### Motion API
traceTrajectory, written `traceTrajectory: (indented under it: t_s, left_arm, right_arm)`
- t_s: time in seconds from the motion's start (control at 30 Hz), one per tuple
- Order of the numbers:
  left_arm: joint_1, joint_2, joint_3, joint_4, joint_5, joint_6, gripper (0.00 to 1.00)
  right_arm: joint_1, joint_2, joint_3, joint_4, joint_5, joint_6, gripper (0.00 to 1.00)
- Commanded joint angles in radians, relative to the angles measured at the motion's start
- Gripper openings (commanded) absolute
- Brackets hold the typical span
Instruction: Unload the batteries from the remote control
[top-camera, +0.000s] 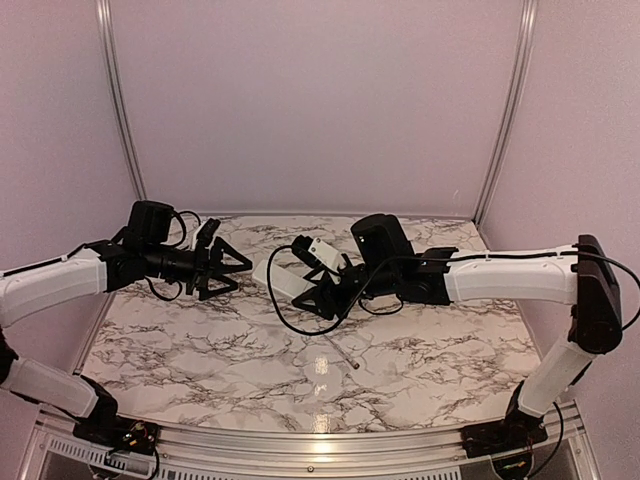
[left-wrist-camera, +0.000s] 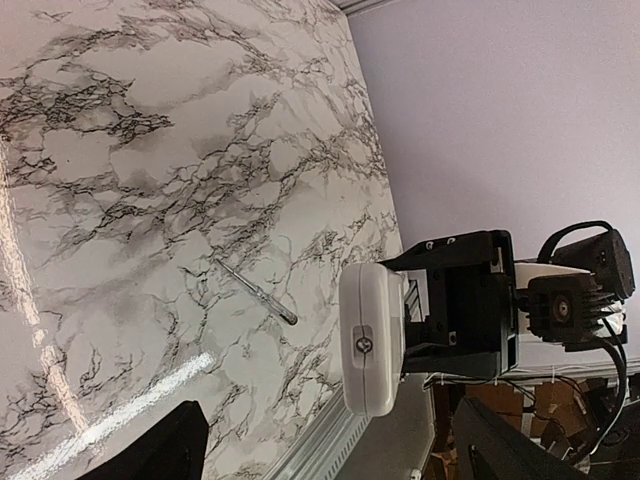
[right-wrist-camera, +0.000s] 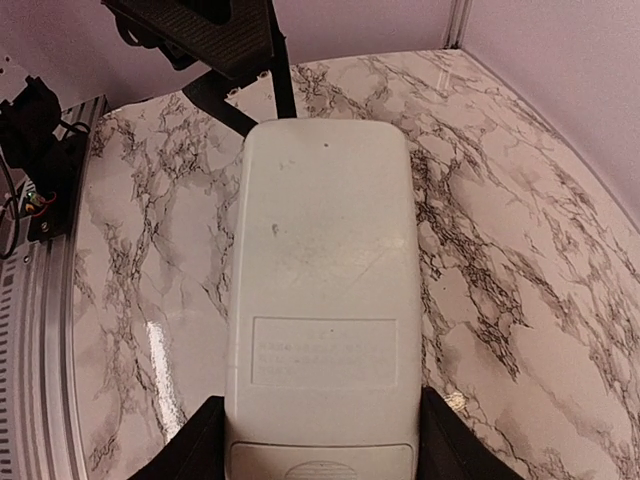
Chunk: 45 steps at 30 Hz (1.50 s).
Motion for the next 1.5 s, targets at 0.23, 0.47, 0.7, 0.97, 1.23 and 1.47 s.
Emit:
traceTrajectory:
  t_s: [0.23,0.47,0.7,0.97,1.23,1.47]
  left_arm:
    - [-0.059,0.114,0.086,0.18,0.047,-0.09,0.77]
    - [-0.076,0.139,0.102,0.154,0.082,-0.085,0.62]
    - [-0.089,0.136,0.099,0.154,0.106,-0.092,0.55]
    - [-0.091,0.122,0.088,0.127,0.127,-0.095,0.36]
    - [-0.091,0.111,0.077,0.174,0.124,-0.126,0.13]
    - [-0.091,0.086,0.078,0.208,0.106,-0.15,0.06]
  right_arm:
    - [0.015,-0.047,0.028,0.028,-0.053,-0.026,0.39]
    - [0.022,-0.048,0.044,0.028,-0.051,-0.048,0.39]
    - [0.028,-0.04,0.058,0.028,-0.006,-0.064,0.39]
    - [0.032,-0.048,0.055,0.028,0.024,-0.077,0.39]
    - [0.038,-0.058,0.026,0.061,0.064,-0.055,0.42]
    - [0.038,-0.07,0.012,0.069,0.129,-0.002,0.78]
